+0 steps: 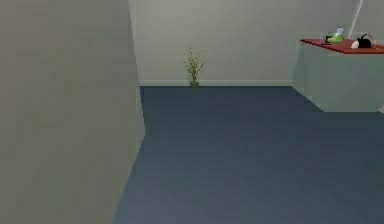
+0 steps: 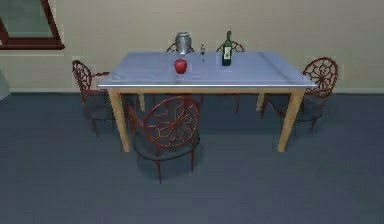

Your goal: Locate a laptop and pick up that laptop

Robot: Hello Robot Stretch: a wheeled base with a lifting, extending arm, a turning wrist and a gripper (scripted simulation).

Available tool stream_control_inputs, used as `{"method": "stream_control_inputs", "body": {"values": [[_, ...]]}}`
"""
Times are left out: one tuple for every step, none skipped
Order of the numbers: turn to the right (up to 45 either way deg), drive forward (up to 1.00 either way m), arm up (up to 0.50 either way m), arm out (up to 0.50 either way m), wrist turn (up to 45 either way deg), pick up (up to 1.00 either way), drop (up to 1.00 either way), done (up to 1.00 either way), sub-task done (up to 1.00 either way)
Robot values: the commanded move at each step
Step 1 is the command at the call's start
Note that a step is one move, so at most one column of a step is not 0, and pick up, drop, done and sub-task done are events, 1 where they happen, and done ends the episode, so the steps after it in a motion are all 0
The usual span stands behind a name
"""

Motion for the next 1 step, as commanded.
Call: {"method": "stream_control_inputs", "body": {"values": [[0.0,1.0,0.0,0.0,0.0,0.0,0.0,0.0,0.0]]}}
